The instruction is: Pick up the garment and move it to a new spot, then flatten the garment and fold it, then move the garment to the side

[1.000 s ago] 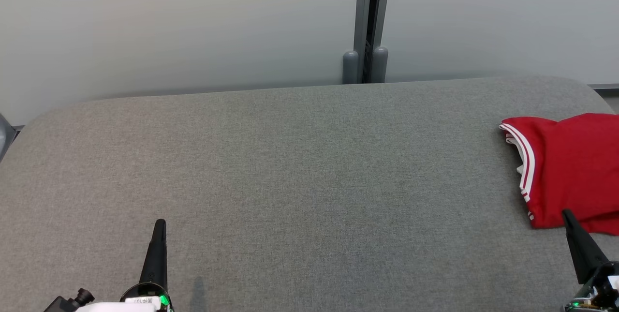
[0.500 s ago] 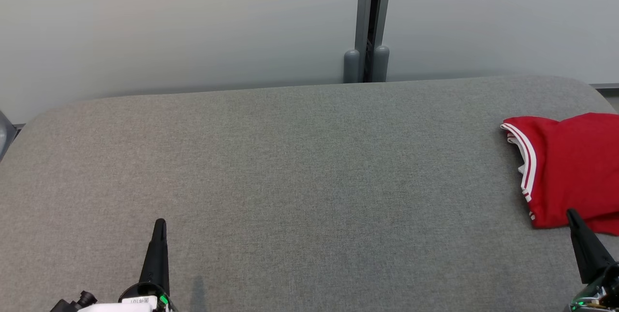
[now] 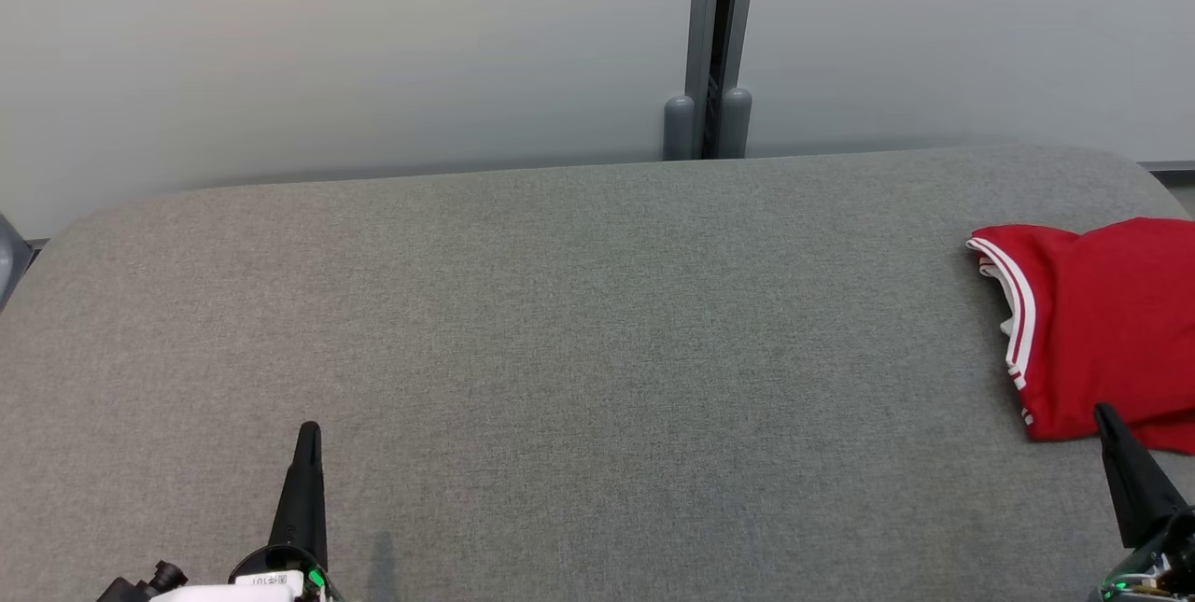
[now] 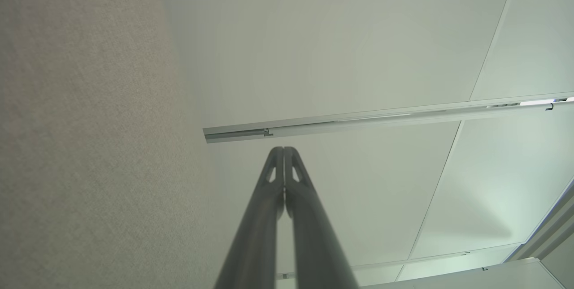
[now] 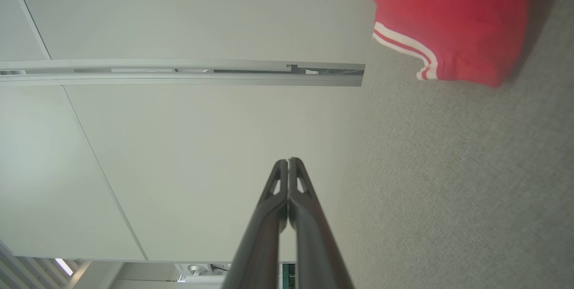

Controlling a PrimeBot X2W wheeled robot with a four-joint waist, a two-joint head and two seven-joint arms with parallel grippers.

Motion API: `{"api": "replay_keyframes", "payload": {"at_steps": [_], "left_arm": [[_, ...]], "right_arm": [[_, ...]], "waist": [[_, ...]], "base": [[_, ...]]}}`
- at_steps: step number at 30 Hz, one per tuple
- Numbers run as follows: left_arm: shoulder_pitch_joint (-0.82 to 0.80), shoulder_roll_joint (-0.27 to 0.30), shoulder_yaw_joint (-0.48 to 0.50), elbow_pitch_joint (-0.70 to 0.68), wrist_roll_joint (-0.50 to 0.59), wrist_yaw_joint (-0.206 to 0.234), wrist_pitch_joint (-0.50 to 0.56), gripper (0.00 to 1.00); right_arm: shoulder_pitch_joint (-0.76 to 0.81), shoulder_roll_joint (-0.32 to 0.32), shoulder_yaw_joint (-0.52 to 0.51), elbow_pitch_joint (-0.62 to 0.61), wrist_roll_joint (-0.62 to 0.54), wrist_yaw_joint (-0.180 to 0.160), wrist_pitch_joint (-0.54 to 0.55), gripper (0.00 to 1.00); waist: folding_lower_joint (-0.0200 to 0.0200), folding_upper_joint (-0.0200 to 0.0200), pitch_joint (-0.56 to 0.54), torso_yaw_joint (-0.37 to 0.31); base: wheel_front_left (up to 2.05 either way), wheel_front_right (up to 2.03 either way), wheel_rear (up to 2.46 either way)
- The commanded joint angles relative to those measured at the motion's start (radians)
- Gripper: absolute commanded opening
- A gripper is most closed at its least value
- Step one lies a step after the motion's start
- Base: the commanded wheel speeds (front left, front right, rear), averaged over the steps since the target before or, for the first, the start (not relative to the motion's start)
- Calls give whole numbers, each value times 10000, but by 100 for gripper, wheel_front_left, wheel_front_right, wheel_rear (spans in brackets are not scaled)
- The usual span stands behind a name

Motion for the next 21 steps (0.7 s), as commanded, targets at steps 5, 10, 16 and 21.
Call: {"api": "replay_keyframes", "payload": {"at_steps": [5, 10, 16, 21], "left_arm": [[-172, 24, 54, 6, 15, -42, 24, 0], [-172, 21, 59, 6, 20, -42, 29, 0], [-171, 17, 63, 6, 24, -42, 36, 0], [-171, 15, 67, 5, 27, -42, 40, 0]], "right_arm": [[-109, -10, -37, 6, -44, 4, 73, 0], [-113, 1, -50, 7, -52, 4, 91, 0], [-117, 11, -65, 8, -33, 4, 110, 0], [-115, 19, -78, 8, -48, 4, 105, 0]], "waist": [[0, 0, 0, 0], [0, 0, 0, 0], [0, 0, 0, 0], [0, 0, 0, 0]], "base": [[0, 0, 0], [0, 0, 0], [0, 0, 0], [0, 0, 0]]}}
